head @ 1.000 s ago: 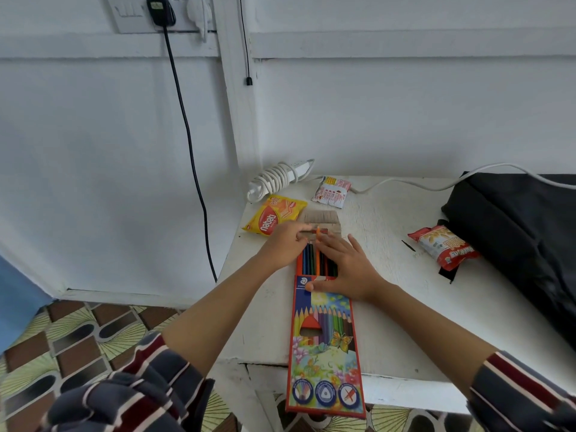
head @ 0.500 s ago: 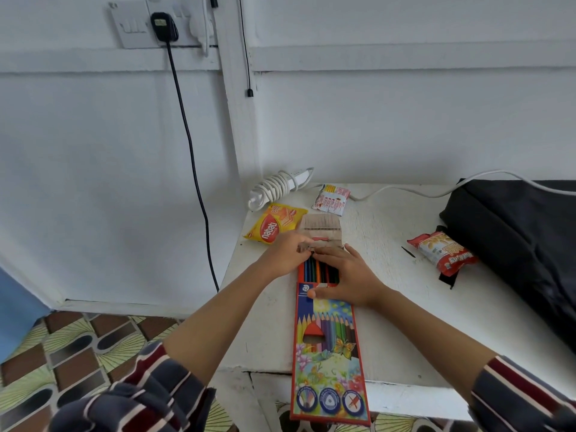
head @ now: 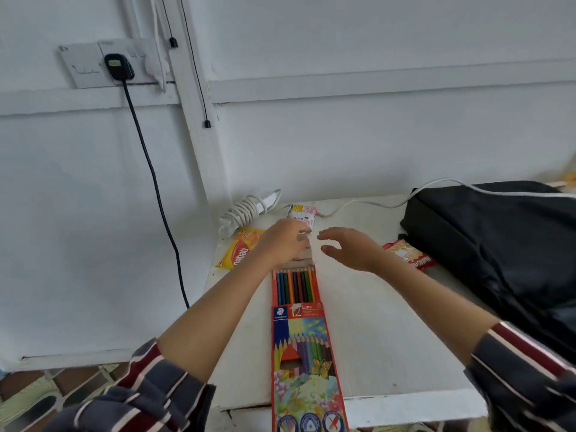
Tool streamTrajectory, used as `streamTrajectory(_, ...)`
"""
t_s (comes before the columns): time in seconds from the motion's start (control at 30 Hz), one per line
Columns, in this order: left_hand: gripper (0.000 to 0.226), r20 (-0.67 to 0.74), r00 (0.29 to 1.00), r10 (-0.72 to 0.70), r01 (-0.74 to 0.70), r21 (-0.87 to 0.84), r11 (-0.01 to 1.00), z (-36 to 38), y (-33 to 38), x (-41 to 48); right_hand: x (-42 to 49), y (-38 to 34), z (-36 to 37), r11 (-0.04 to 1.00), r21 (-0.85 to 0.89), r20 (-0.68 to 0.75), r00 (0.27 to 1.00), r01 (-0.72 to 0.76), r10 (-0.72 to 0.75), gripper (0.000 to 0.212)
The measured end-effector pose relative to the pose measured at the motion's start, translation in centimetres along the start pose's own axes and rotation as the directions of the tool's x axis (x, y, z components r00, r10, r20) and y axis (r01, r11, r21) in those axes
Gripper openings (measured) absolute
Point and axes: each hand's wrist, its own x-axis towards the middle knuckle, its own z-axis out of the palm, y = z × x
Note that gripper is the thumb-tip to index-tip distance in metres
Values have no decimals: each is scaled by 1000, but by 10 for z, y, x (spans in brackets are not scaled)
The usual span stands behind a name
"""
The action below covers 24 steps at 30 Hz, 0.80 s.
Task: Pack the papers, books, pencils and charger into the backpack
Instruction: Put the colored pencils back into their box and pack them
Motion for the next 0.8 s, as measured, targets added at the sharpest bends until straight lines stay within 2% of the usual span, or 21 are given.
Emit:
streamTrajectory(0.13, 37, 0, 995, 102, -101, 107, 989, -6, 47, 30, -11, 30, -51, 990, -108, 9, 996, -86, 87, 42)
streamTrajectory(0.3, 37, -11, 975, 222, -214, 213, 953, 2, 135, 65, -46, 87, -113, 966, -160, -58, 979, -203, 196, 40)
streamTrajectory(0.57, 27, 58, 924, 379, -383, 203, 901, 54, 312, 110, -152, 206, -196, 913, -146, -133, 922, -382, 364, 36)
streamTrajectory(0.8, 36, 122, 905, 409, -424, 150, 893, 118, 429, 145, -233, 313, -235, 869, -83, -120, 871, -487, 477, 42)
